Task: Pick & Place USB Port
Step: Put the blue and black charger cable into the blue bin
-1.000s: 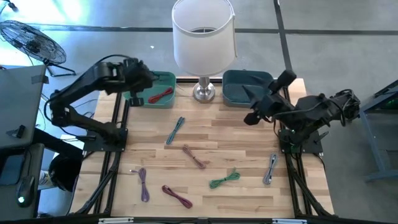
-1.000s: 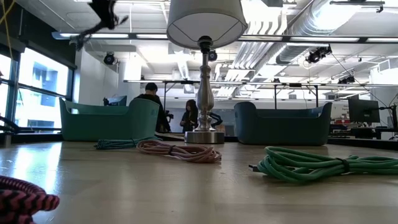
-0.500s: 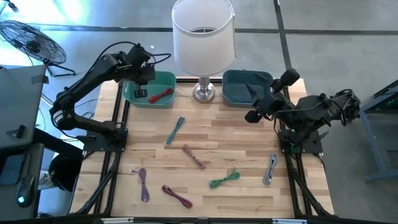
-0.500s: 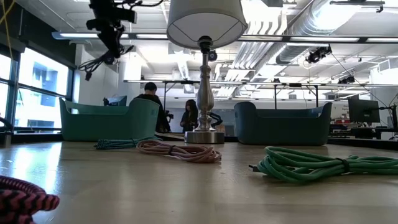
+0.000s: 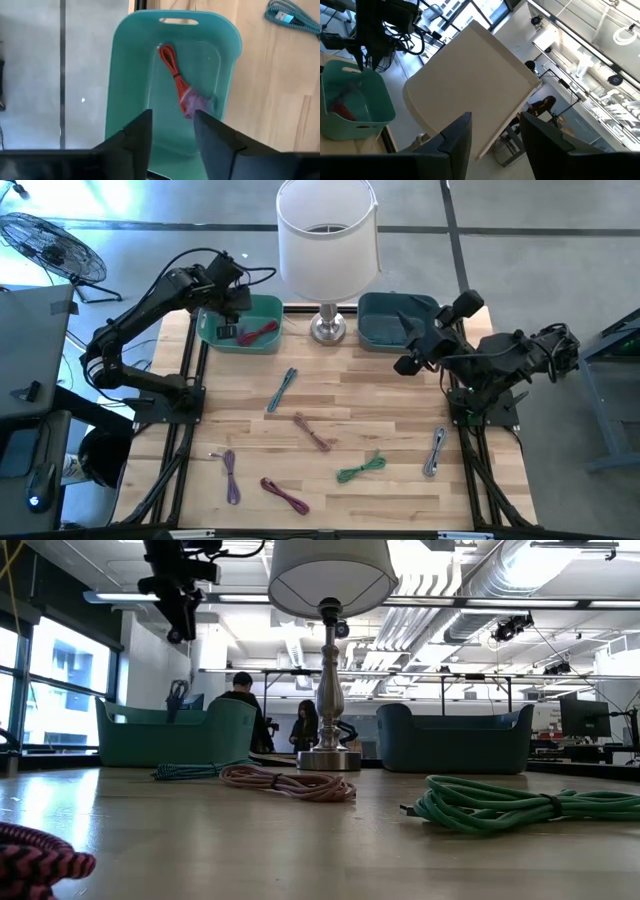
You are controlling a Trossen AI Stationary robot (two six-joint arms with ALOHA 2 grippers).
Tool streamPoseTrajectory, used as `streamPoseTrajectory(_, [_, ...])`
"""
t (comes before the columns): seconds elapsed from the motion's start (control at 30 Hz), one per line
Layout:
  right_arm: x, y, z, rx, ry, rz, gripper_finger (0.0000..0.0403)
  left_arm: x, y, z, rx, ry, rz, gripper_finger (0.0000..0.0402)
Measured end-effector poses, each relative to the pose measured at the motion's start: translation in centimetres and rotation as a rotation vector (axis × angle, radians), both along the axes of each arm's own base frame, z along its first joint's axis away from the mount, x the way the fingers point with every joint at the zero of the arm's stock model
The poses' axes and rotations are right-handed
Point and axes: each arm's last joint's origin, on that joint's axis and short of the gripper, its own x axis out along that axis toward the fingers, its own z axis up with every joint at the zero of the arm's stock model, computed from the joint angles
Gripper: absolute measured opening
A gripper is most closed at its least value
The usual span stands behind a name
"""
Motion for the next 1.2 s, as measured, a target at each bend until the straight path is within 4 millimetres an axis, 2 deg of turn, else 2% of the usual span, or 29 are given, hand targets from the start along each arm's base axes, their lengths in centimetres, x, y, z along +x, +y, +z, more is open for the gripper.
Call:
streamPoseTrajectory(0.13, [0.0,0.0,0.0,0.000,0.000,0.000,0.0158,-0.1,-0.1,-0.1,-0.016,0.015,0.003,0.0167])
streamPoseTrajectory(0.3, [0.0,0.0,0.0,0.000,0.000,0.001,0.0158,-0.4,-0.3,-0.1,-0.035,0.023,0.021,0.0172])
streamPoseTrajectory(0.5, [-0.1,0.3,0.0,-0.001,0.000,0.013,0.0158,-1.6,-1.6,2.0,-0.104,0.044,0.045,0.0173])
streamPoseTrajectory(0.77, [-0.3,1.0,0.0,-0.005,0.006,0.045,0.0158,-2.4,-4.4,5.6,-0.488,-0.316,0.060,0.0174])
streamPoseTrajectory(0.87, [-0.4,1.0,-0.1,-0.010,0.016,0.041,0.0158,-1.9,-5.6,5.6,-0.549,-0.310,0.060,0.0174])
streamPoseTrajectory(1.2, [-0.6,1.4,-0.3,-0.006,0.021,0.027,0.0157,1.3,-9.9,5.0,-0.546,-0.195,0.058,0.0174])
